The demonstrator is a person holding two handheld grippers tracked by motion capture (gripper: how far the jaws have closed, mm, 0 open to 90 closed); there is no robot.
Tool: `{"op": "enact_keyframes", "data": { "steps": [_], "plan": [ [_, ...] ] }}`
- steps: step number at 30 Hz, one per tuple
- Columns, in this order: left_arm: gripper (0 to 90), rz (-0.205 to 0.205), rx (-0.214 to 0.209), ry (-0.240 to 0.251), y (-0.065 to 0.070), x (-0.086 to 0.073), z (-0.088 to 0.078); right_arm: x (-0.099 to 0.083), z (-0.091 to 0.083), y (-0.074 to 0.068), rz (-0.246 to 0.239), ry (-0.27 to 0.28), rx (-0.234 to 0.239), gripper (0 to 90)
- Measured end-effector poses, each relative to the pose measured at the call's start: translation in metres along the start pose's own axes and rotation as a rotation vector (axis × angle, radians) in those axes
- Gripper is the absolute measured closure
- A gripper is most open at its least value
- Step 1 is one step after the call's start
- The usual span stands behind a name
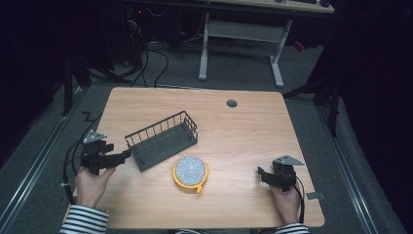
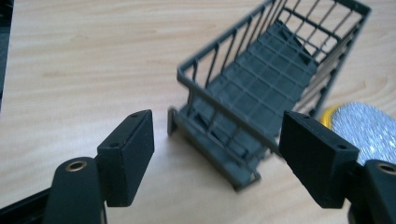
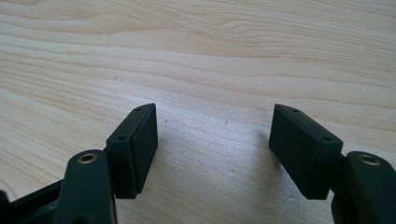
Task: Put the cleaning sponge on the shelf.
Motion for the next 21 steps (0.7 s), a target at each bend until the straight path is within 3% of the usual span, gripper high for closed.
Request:
{"op": "enact_keyframes", "data": {
  "steps": [11,21],
  "plan": [
    [27.5,-0.013,-0.027,-0.033,0.015,-0.043,-0.012,0.0,0.0,0.0,0.0,0.0,0.0,32.8],
    [28.2,0.013,-0.071,-0.058,0.037,-0.062,-0.006,0.0,0.0,0.0,0.0,0.0,0.0,32.8]
  ]
}}
Point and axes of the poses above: each handheld gripper's, and its own axes: z roughly forward along the jaws, x roughly out of its top, y roughly to its right, the point moved 6 cm from there along z, roughly forward along the jaws, and after that the axes turned 3 degrees about -y, right-handed, at the moved point
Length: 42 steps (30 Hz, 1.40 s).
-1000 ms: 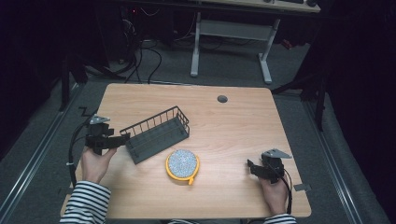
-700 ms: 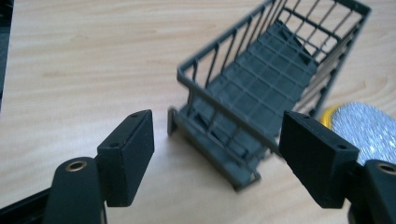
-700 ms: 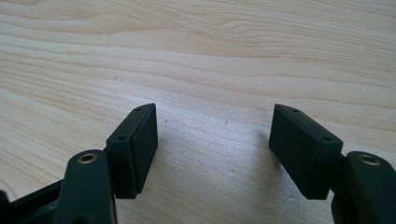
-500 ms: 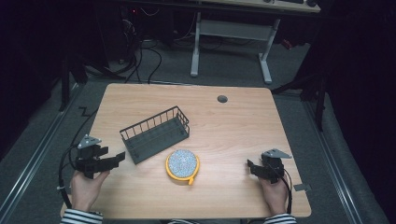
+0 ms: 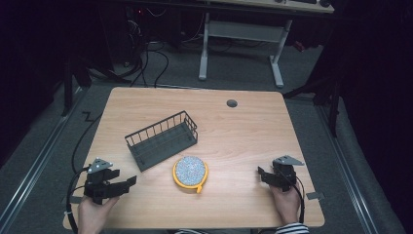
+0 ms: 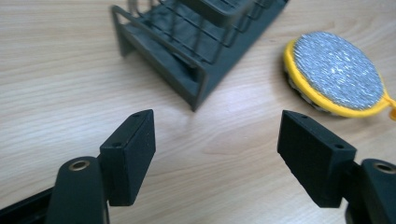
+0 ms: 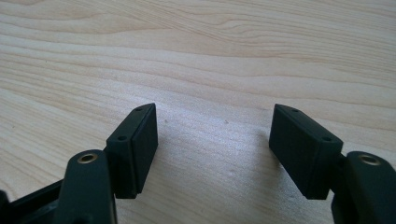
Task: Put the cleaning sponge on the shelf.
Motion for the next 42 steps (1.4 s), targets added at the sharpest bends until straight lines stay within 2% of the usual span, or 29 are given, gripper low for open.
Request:
{"op": "enact_keyframes", "data": {
  "steps": [7,15,22,24,28,31,33,35,39,42],
  "plan": [
    [28.3,0.05,-0.046,-0.033,0.022,-0.003,0.018,0.0,0.0,0.0,0.0,0.0,0.0,32.8],
    [28.6,0.118,-0.113,-0.058,0.053,0.007,0.037,0.0,0.0,0.0,0.0,0.0,0.0,32.8],
    [28.9,0.159,-0.111,-0.084,0.071,0.018,0.06,0.0,0.0,0.0,0.0,-0.001,0.001,32.8],
    [28.6,0.159,-0.125,-0.091,0.076,0.021,0.066,0.0,0.0,0.0,-0.001,-0.001,0.001,32.8],
    [27.8,0.174,-0.126,-0.1,0.083,0.027,0.079,0.0,0.0,0.0,0.0,-0.001,0.001,32.8],
    [26.9,0.192,-0.106,-0.109,0.088,0.031,0.088,0.0,0.0,0.0,0.001,-0.001,0.0,32.8],
    [26.8,0.191,-0.106,-0.109,0.09,0.033,0.093,0.0,0.0,0.0,0.001,-0.001,0.001,32.8],
    [27.2,0.197,-0.087,-0.105,0.091,0.035,0.098,0.0,0.0,0.0,0.001,-0.001,0.001,32.8],
    [27.3,0.187,-0.093,-0.108,0.093,0.039,0.106,0.0,0.0,0.0,0.002,-0.001,-0.001,32.9],
    [27.5,0.163,-0.102,-0.11,0.091,0.041,0.112,0.0,0.0,0.0,0.001,-0.001,-0.001,32.9]
  ]
}}
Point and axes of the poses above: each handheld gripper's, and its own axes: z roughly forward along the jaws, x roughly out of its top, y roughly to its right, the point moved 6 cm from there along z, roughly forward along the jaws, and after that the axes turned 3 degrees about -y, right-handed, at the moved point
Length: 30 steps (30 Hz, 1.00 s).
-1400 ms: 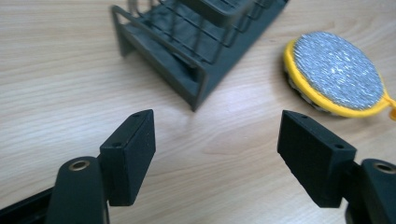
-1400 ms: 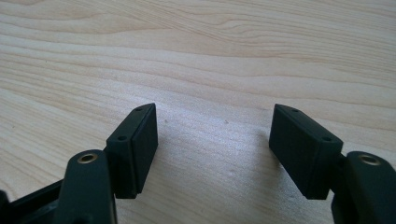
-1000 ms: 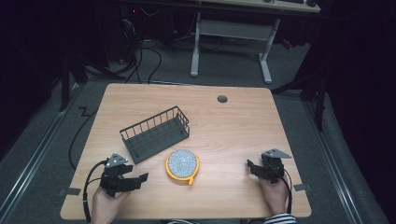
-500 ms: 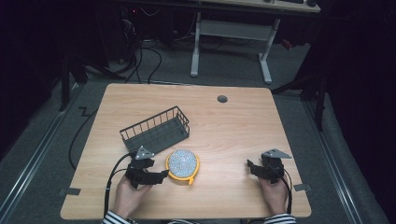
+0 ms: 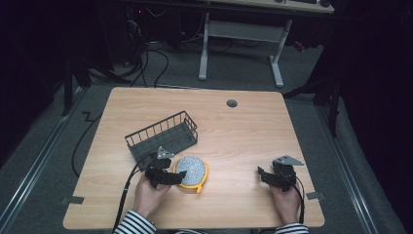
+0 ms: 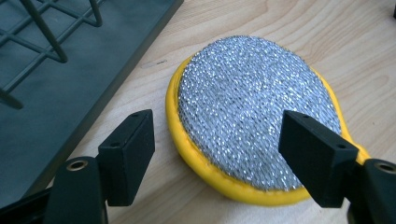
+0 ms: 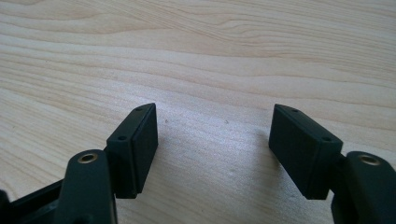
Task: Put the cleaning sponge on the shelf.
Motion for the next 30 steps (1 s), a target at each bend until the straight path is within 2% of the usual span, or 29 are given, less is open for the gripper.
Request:
{"op": "enact_keyframes", "data": {
  "steps": [3,5,13,21,23,26,30],
  "plan": [
    [27.8,-0.015,0.01,0.004,-0.003,0.002,0.005,0.0,0.0,0.0,0.0,0.0,0.0,32.9],
    [28.1,-0.007,0.039,0.01,-0.004,0.002,0.007,0.0,0.0,0.0,0.0,0.0,0.0,32.9],
    [27.7,-0.022,0.051,0.03,-0.007,0.005,0.015,0.0,0.0,0.0,0.001,0.0,-0.001,32.9],
    [27.2,-0.03,0.043,0.025,-0.008,0.001,0.021,0.0,0.0,0.0,0.001,0.0,-0.002,32.9],
    [29.9,-0.023,0.042,0.043,-0.006,-0.001,0.021,0.0,0.0,0.0,0.001,0.0,-0.002,32.9],
    [40.3,-0.006,0.026,0.058,-0.001,-0.003,0.021,0.0,0.0,0.0,0.001,0.0,-0.002,32.9],
    [45.3,-0.033,-0.018,0.037,-0.004,-0.003,0.022,0.0,0.0,0.0,0.002,0.0,-0.003,32.9]
  ]
}}
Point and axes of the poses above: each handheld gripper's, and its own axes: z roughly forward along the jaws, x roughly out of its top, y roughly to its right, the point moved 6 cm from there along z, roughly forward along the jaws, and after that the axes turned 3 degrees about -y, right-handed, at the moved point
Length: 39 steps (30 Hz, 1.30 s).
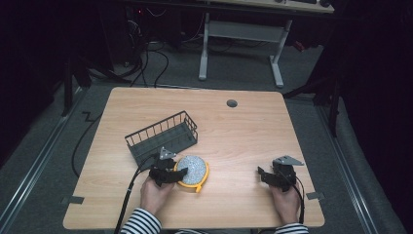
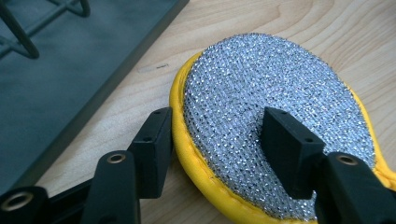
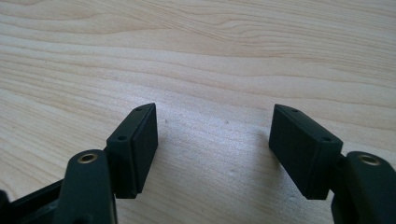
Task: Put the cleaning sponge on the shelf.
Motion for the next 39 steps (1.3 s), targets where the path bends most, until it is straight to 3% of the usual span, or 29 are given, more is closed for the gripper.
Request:
{"op": "enact_keyframes", "data": {
  "steps": [8,12,18,22,28,35,39],
  "plan": [
    [57.0,0.005,-0.029,-0.025,0.001,0.002,-0.001,0.0,0.0,0.0,0.0,0.0,0.001,32.9],
    [64.4,0.034,-0.014,-0.03,0.005,0.003,-0.003,0.0,0.0,0.0,0.0,0.001,0.001,32.9],
    [73.6,0.078,-0.006,-0.003,0.008,0.003,-0.006,0.0,0.0,0.0,0.0,0.0,0.001,32.8],
    [77.2,0.081,-0.017,0.003,0.008,0.004,-0.009,0.0,0.0,0.0,0.0,0.0,-0.002,32.7],
    [79.3,0.073,-0.077,0.015,0.01,0.008,-0.016,0.0,0.0,0.0,0.0,0.0,-0.002,32.6],
    [80.0,0.089,-0.087,0.026,0.008,0.013,-0.027,0.0,0.0,0.0,0.001,0.0,-0.002,32.7],
    [80.2,0.083,-0.123,0.032,0.007,0.017,-0.036,0.0,0.0,0.0,0.0,0.0,-0.002,32.7]
  ]
}}
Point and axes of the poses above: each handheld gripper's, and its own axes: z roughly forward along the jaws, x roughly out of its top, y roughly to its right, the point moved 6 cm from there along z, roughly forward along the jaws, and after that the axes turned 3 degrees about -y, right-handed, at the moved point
